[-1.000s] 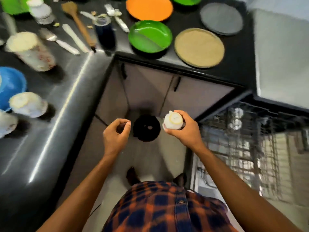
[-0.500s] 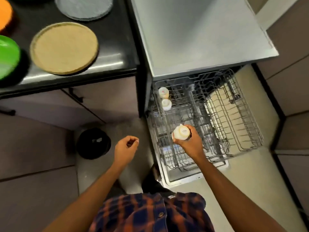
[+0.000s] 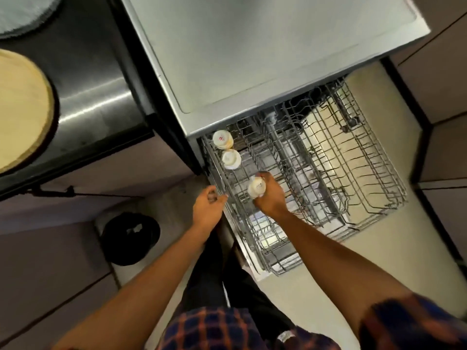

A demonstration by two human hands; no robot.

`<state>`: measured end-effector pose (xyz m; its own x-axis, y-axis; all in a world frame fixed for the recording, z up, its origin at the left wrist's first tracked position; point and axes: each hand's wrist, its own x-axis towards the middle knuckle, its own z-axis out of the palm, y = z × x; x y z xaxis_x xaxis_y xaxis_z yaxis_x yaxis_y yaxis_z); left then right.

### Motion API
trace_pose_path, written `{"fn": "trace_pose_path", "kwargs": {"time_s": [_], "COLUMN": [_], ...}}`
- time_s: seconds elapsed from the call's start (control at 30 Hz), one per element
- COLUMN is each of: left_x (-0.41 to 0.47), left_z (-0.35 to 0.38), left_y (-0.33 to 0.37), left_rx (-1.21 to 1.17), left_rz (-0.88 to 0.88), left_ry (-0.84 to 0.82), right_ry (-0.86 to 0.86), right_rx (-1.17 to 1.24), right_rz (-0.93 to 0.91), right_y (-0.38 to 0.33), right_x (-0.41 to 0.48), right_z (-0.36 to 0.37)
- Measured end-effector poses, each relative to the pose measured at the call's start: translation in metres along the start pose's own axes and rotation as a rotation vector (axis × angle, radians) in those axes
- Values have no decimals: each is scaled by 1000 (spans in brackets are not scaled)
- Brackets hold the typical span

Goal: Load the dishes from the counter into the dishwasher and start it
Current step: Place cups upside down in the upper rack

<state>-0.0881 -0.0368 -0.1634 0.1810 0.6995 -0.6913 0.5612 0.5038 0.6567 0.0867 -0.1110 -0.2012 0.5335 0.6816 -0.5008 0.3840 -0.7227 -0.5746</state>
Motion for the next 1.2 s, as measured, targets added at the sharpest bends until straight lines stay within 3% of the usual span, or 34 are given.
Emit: {"fn": "trace_pose_path", "kwargs": {"time_s": [0.33, 0.5, 0.73, 1.0, 1.2], "left_x": [61, 64, 66, 65, 53], "left_z": [22, 15, 8, 5, 3], "left_y": [15, 17, 16, 15, 13], "left_rx": [-118, -216, -202, -137, -114], "left_rz": [-112, -137, -142, -116, -77], "left_ry": [-26, -142, -179, -158, -124], "right_ry": [58, 43, 59, -43, 63], "right_rx": [9, -49, -88, 38, 112], "right_rz": [-30, -48, -64, -70, -53], "right_y": [-5, -3, -3, 0, 0], "right_x": [47, 57, 57, 56, 39], "right_z": [45, 60, 67, 50, 33]}}
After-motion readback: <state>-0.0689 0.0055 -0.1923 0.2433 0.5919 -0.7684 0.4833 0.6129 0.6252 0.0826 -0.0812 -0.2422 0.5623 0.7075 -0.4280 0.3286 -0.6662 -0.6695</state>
